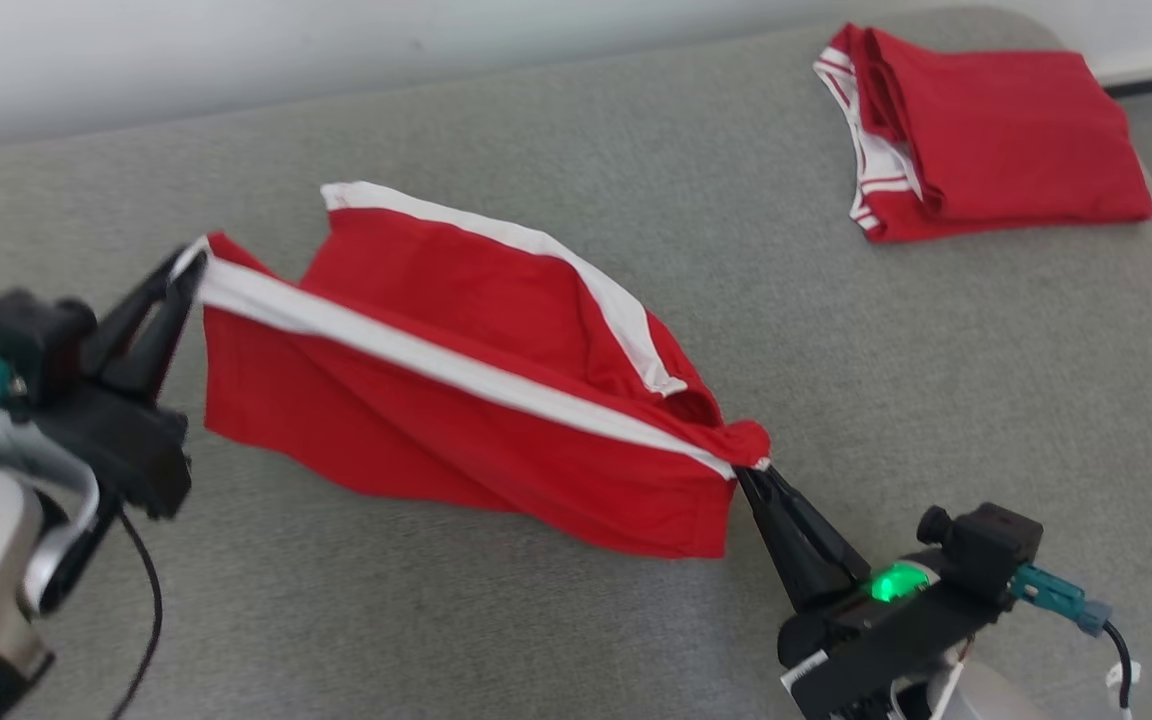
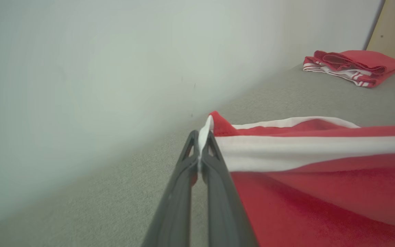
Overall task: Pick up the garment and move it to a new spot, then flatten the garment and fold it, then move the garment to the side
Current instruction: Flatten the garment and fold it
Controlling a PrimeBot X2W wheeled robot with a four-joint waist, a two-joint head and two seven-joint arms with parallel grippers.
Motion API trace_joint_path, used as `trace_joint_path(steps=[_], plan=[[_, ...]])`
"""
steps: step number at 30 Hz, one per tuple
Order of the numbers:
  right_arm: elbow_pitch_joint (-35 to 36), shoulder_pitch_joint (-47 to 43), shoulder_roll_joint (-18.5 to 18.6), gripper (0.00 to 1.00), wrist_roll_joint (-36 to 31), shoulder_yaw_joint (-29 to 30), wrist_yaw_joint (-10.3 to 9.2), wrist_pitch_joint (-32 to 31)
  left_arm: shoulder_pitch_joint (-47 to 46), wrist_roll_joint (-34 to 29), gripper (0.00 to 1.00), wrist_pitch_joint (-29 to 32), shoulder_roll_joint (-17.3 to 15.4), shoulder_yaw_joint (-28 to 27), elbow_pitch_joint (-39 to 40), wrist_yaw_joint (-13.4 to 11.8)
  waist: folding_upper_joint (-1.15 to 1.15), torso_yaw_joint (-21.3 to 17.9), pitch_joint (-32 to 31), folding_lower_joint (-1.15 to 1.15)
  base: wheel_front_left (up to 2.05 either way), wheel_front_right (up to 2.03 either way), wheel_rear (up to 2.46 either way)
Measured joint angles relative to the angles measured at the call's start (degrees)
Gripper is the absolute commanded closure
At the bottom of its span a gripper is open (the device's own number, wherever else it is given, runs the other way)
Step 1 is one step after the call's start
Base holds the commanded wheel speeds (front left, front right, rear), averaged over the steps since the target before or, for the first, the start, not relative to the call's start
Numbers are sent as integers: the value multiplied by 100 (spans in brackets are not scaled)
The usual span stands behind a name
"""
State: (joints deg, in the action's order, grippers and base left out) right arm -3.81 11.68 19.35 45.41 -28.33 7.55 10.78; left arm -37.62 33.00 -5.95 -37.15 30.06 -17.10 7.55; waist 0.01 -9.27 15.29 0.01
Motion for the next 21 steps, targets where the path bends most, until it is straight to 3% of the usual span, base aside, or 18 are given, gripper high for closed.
trace_joint_path(steps=[13, 21], plan=[[-804, 1024, -762, 100, -307, -69, 0, 169, -2223, 638, 100, 364, -390, 1611, -1245, 0, 0, -616, 773, 0, 0, 0, 0], [-1236, 1504, -1127, 100, -526, -232, 0, 222, -2882, 942, 100, 409, -414, 2383, -1984, 0, 0, -898, 1162, 0, 0, 0, 0]])
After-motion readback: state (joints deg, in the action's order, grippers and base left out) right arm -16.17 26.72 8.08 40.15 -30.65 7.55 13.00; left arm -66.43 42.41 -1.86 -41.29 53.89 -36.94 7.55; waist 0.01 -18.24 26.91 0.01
